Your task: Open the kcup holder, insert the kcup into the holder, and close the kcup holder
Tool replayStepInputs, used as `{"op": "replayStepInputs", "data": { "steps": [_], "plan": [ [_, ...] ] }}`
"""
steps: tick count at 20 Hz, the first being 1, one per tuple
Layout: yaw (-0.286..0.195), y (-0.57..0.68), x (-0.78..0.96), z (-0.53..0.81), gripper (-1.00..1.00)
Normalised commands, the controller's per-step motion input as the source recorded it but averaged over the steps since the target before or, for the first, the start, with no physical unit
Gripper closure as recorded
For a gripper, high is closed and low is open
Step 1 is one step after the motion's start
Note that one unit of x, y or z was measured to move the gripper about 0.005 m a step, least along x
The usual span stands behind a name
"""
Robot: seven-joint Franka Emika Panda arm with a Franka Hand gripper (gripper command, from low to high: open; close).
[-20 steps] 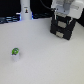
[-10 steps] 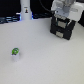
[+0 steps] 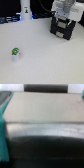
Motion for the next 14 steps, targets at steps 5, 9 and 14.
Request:
{"op": "replayStepInputs", "data": {
  "steps": [5, 9, 14],
  "plan": [
    [-0.029, -0.21, 0.96, 0.21, 1.0],
    [-0.02, -0.24, 1.0, 0.18, 1.0],
    [-0.021, -0.24, 1.0, 0.23, 1.0]
  ]
}}
